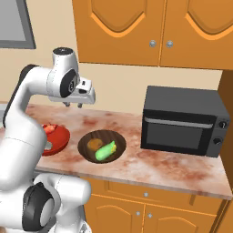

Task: Place the bowl containing the garlic and fish in the microwave. Close the microwave door and press the start button to microwave the meal.

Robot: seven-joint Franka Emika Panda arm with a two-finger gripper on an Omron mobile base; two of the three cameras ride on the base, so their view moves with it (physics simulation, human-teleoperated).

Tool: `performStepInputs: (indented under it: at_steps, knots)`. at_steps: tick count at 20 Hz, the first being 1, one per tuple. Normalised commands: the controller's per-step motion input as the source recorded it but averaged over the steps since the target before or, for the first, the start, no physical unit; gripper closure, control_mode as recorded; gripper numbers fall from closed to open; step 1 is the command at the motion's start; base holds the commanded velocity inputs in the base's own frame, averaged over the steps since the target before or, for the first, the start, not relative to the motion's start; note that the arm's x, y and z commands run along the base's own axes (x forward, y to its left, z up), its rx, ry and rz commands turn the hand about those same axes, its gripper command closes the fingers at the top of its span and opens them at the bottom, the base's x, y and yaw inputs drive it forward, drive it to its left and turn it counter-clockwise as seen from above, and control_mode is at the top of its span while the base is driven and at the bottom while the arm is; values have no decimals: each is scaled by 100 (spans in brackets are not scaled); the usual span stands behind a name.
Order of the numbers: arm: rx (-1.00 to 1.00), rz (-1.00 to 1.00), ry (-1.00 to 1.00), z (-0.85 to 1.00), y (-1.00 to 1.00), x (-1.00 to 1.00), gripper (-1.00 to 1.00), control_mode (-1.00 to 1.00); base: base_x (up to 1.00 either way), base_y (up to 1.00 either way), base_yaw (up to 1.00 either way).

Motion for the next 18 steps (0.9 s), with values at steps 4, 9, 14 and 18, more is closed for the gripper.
performStepInputs:
  at_steps: [4,9,14,18]
  knots:
    - [0,0,0,-15,0,-11,-100,-100,0,0,0]
    - [0,0,-12,-57,26,-50,-100,-100,0,0,0]
    - [0,-8,-6,-58,53,-53,-100,-100,0,0,0]
    - [0,-12,-1,-69,57,-48,-100,-100,0,0,0]
